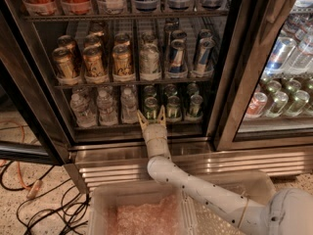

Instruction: Pick green can from bottom shelf of fridge

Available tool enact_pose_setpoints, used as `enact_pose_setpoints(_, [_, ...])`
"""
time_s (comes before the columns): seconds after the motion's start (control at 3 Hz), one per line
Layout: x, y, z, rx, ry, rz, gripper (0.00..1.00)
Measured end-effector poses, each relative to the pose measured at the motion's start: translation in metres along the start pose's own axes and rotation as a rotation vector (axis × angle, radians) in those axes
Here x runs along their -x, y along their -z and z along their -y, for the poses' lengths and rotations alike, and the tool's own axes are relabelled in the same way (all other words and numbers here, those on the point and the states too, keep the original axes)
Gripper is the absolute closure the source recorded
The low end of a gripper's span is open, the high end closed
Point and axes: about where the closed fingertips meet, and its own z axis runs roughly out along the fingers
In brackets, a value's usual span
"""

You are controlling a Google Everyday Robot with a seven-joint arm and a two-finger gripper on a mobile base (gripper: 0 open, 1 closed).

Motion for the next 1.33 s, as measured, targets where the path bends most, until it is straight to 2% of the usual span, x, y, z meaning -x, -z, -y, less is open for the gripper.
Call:
enact_pose_setpoints(0.67, [-0.0036,-0.0250,0.0107,-0.025,0.002,0.007,0.34])
enact_pose_setpoints(1.0, [-0.0036,-0.0270,0.0126,-0.028,0.004,0.010,0.53])
enact_pose_setpoints(1.33, [-0.0033,-0.0272,0.0129,-0.029,0.004,0.011,0.76])
